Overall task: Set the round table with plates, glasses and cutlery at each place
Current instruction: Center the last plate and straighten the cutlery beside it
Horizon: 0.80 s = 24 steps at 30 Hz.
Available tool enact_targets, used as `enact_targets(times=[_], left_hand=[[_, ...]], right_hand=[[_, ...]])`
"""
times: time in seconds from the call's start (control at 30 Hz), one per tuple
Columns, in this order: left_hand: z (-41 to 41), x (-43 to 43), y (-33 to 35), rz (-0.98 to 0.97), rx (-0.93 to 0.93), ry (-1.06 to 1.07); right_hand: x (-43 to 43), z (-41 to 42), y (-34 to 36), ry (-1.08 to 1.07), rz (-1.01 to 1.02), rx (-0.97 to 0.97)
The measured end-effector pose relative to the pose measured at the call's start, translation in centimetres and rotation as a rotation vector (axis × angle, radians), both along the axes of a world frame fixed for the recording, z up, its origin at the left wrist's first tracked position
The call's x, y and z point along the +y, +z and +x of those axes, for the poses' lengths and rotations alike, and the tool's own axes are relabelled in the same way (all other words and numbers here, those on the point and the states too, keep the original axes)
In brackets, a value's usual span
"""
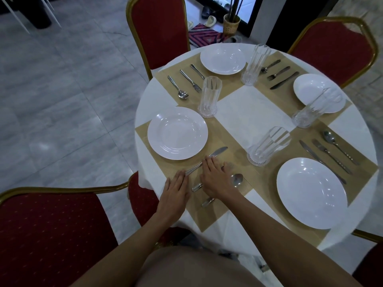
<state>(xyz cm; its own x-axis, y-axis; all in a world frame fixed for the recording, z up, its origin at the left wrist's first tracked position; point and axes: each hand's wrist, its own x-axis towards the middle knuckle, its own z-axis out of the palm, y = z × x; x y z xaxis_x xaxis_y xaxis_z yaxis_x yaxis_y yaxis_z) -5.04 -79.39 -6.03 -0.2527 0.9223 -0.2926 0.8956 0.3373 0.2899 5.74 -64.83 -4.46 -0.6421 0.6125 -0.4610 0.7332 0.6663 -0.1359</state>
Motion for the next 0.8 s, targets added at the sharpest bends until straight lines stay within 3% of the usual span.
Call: enact_targets(times=[0.4,0.63,0.8], left_hand=[[0.2,-0.2,0.0,0.049,-0.032,0.024],[0.3,-0.7,0.8,0.108,-0.096,0.058],[1.9,-1.3,1.4,0.177,-0.152,0.051]], right_hand=[[0.2,0.2,0.6,-0.075,0.010,0.071],[0.3,3.9,1.9,-0.322,0.031,0.239],[-0.5,8.5,2.1,-0.417,0.076,0.256]])
